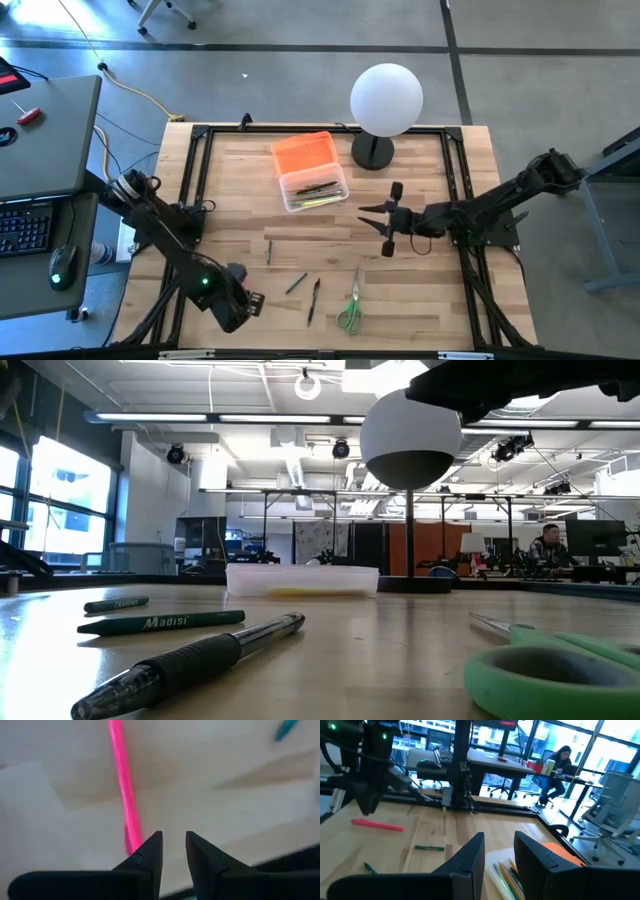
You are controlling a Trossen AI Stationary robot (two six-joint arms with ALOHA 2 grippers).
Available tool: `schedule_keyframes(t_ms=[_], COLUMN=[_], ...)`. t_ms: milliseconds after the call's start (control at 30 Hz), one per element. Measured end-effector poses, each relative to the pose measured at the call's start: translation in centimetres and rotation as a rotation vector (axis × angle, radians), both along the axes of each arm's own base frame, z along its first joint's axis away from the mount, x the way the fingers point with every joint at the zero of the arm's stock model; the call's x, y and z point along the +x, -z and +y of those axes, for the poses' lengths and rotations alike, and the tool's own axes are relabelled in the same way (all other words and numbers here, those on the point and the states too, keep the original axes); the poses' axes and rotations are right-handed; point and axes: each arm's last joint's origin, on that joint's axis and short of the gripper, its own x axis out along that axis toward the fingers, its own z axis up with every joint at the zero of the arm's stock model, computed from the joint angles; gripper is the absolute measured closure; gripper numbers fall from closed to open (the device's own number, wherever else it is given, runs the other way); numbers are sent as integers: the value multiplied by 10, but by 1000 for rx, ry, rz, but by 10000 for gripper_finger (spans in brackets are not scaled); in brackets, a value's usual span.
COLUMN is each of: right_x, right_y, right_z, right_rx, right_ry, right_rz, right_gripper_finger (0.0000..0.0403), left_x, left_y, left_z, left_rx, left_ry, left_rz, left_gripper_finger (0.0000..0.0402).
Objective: Pick & place school supplies into a supply box
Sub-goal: Put the pink pen into the transparent supply box
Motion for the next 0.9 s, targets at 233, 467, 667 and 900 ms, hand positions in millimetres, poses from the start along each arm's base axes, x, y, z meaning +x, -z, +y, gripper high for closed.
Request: schedule_keyframes(t_ms=[233,467,667,900], right_x=[0,0,0,0], right_y=[0,0,1,1], right_z=[0,0,0,0], right_rx=[-3,-4,0,2], right_ry=[6,6,6,5], right_rz=[0,5,6,5], right_gripper_finger=[320,320,320,320], left_x=[-8,-8,-8,-5], left_y=[22,24,30,48], left_z=[12,12,12,5], left_rx=[47,59,86,66], left_ry=[-29,-29,4,27], left_rz=[47,57,77,158], left_gripper_finger=[284,284,284,284])
